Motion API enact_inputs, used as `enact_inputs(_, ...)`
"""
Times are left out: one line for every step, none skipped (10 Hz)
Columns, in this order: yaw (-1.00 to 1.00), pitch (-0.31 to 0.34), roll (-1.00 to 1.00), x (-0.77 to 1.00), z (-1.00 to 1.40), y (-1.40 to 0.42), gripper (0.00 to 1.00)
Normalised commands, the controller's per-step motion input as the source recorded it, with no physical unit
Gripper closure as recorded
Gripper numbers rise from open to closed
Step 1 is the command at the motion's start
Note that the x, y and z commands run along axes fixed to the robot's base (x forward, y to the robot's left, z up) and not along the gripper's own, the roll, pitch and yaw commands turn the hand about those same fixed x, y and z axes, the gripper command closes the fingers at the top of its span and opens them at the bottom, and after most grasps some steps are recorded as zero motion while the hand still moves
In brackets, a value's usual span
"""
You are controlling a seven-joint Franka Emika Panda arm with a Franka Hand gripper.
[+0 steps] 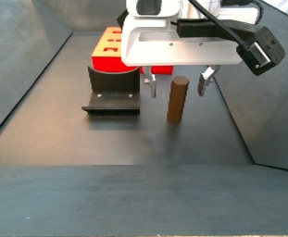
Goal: Pick up the hexagon object. Move up. Move to above the board. Insert the hexagon object.
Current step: Pick up the hexagon object, then move up.
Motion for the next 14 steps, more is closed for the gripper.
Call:
enact_inputs(0.00,0.000,0.00,0.00,0.00,0.00,1.00)
enact_inputs(0.00,0.000,0.00,0.00,0.00,0.00,1.00)
enact_inputs(0.00,0.000,0.00,0.00,0.00,0.00,1.00)
enact_inputs(0.00,0.000,0.00,0.00,0.00,0.00,1.00)
enact_inputs(0.00,0.000,0.00,0.00,0.00,0.00,1.00)
enact_inputs(0.00,0.000,0.00,0.00,0.00,0.00,1.00)
enact_inputs(0.00,0.000,0.00,0.00,0.00,0.00,1.00)
enact_inputs(0.00,0.000,0.00,0.00,0.00,0.00,1.00)
enact_inputs(0.00,0.000,0.00,0.00,0.00,0.00,1.00)
enact_inputs(0.00,0.000,0.00,0.00,0.00,0.00,1.00)
enact_inputs(0.00,0.000,0.00,0.00,0.00,0.00,1.00)
enact_inputs(0.00,0.000,0.00,0.00,0.83,0.00,1.00)
enact_inputs(0.00,0.038,0.00,-0.08,0.77,0.04,1.00)
enact_inputs(-0.01,0.041,0.00,-0.08,0.67,0.03,1.00)
